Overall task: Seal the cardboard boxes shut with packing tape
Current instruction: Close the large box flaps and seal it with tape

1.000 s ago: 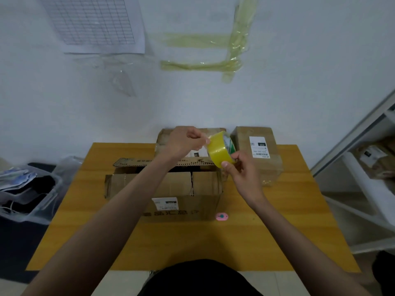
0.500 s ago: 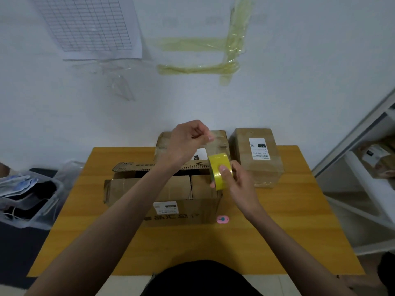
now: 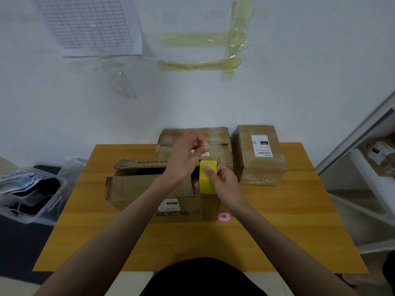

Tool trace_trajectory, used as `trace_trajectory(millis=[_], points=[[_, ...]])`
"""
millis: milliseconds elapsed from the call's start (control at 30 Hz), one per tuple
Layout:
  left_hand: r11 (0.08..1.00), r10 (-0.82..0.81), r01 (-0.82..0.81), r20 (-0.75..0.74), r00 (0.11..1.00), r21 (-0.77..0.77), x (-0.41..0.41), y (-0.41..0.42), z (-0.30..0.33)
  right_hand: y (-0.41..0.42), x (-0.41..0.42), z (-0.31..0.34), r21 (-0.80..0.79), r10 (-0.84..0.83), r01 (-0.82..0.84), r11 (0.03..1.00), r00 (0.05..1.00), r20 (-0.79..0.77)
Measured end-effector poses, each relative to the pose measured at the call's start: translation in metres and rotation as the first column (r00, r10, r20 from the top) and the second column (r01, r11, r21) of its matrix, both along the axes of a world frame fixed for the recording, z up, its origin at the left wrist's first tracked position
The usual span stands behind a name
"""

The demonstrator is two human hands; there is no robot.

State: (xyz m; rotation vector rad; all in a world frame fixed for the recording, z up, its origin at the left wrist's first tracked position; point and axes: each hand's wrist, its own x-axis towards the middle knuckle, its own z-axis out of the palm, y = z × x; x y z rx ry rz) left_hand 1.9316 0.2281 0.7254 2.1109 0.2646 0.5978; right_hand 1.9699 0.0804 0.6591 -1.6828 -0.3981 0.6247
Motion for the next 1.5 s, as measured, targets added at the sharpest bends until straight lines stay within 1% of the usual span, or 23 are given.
trace_trajectory(millis=[167, 233, 300, 367, 433, 467, 533, 600, 633, 700, 767, 800, 867, 900, 933, 1000, 1067, 1233, 1267, 1333, 1400, 1433, 1500], points=[[0.999, 0.038, -0.037, 0.106, 0.994, -0.014, -0.002, -0.005, 0.008, 0.005, 0.006, 0.008, 0.029, 0.027, -0.025, 0.999, 0.996, -0.088], [1.0, 0.008, -0.008, 0.103, 0.995, 0.002, 0.001, -0.003, 0.012, 0.002, 0.009, 0.008, 0.026, 0.035, -0.032, 0.999, 0.995, -0.091], [0.997, -0.063, 0.062, 0.037, 0.997, 0.04, 0.007, 0.006, 0.009, -0.001, 0.012, 0.005, 0.022, 0.064, -0.062, 0.998, 0.992, -0.105], [0.98, -0.155, 0.167, -0.116, 0.981, 0.104, 0.011, 0.017, 0.002, -0.004, 0.012, 0.006, 0.021, 0.081, -0.079, 0.997, 0.99, -0.117], [0.967, -0.227, 0.248, -0.251, 0.941, 0.055, 0.009, 0.02, -0.006, -0.007, 0.015, 0.006, -0.013, 0.094, -0.095, 0.995, 0.993, -0.068], [0.965, -0.246, 0.263, -0.284, 0.927, 0.02, 0.007, 0.02, -0.007, -0.01, 0.016, 0.003, -0.01, 0.083, -0.083, 0.996, 0.996, -0.038], [0.963, -0.261, 0.271, -0.323, 0.91, -0.015, 0.008, 0.02, -0.01, -0.015, 0.019, -0.006, 0.038, -0.067, 0.07, 0.997, 0.995, -0.075], [0.96, -0.28, 0.273, -0.317, 0.906, -0.068, 0.01, 0.02, -0.011, -0.021, 0.026, -0.02, 0.063, -0.271, 0.279, 0.958, 0.956, -0.116], [0.957, -0.289, 0.272, -0.305, 0.907, -0.099, 0.011, 0.021, -0.012, -0.022, 0.032, -0.032, 0.045, -0.346, 0.351, 0.935, 0.933, -0.101], [0.955, -0.293, 0.266, -0.294, 0.91, -0.129, 0.012, 0.023, -0.013, -0.026, 0.044, -0.073, -0.121, -0.382, 0.375, 0.919, 0.923, -0.042], [0.955, -0.292, 0.26, -0.291, 0.911, -0.143, 0.013, 0.023, -0.015, -0.027, 0.055, -0.119, -0.372, -0.268, 0.245, 0.895, 0.963, -0.012], [0.956, -0.288, 0.255, -0.285, 0.914, -0.146, 0.013, 0.024, -0.016, -0.027, 0.059, -0.138, -0.502, -0.173, 0.15, 0.852, 0.985, -0.001], [0.961, -0.27, 0.239, -0.268, 0.925, -0.141, 0.013, 0.025, -0.02, -0.026, 0.06, -0.163, -0.684, 0.076, -0.058, 0.727, 0.997, -0.004], [0.964, -0.26, 0.233, -0.26, 0.93, -0.131, 0.014, 0.026, -0.022, -0.026, 0.059, -0.176, -0.752, 0.206, -0.149, 0.642, 0.978, -0.018], [0.967, -0.25, 0.229, -0.257, 0.934, -0.108, 0.014, 0.027, -0.023, -0.025, 0.055, -0.185, -0.793, 0.293, -0.211, 0.571, 0.955, -0.043], [0.973, -0.229, 0.225, -0.266, 0.936, -0.047, 0.014, 0.027, -0.022, -0.026, 0.047, -0.201, -0.843, 0.395, -0.268, 0.466, 0.916, -0.073], [0.974, -0.215, 0.225, -0.276, 0.937, 0.004, 0.014, 0.027, -0.021, -0.028, 0.041, -0.22, -0.863, 0.433, -0.255, 0.436, 0.9, -0.047], [0.974, -0.201, 0.222, -0.291, 0.935, 0.039, 0.009, 0.027, -0.025, -0.04, 0.039, -0.25, -0.845, 0.416, -0.193, 0.498, 0.909, 0.038], [0.974, -0.203, 0.224, -0.292, 0.935, 0.039, 0.008, 0.028, -0.025, -0.043, 0.04, -0.25, -0.823, 0.378, -0.186, 0.536, 0.925, 0.037], [0.972, -0.212, 0.232, -0.296, 0.932, 0.034, 0.008, 0.027, -0.026, -0.046, 0.044, -0.243, -0.763, 0.226, -0.108, 0.637, 0.973, 0.051], [0.971, -0.22, 0.237, -0.297, 0.929, 0.021, 0.009, 0.027, -0.024, -0.044, 0.053, -0.221, -0.67, 0.047, 0.057, 0.74, 0.99, 0.136], [0.971, -0.224, 0.239, -0.301, 0.927, 0.014, 0.01, 0.027, -0.024, -0.042, 0.06, -0.206, -0.592, -0.036, 0.134, 0.794, 0.984, 0.175], [0.968, -0.237, 0.252, -0.313, 0.92, 0.008, 0.01, 0.026, -0.021, -0.034, 0.073, -0.163, -0.39, -0.172, 0.231, 0.891, 0.968, 0.18]])
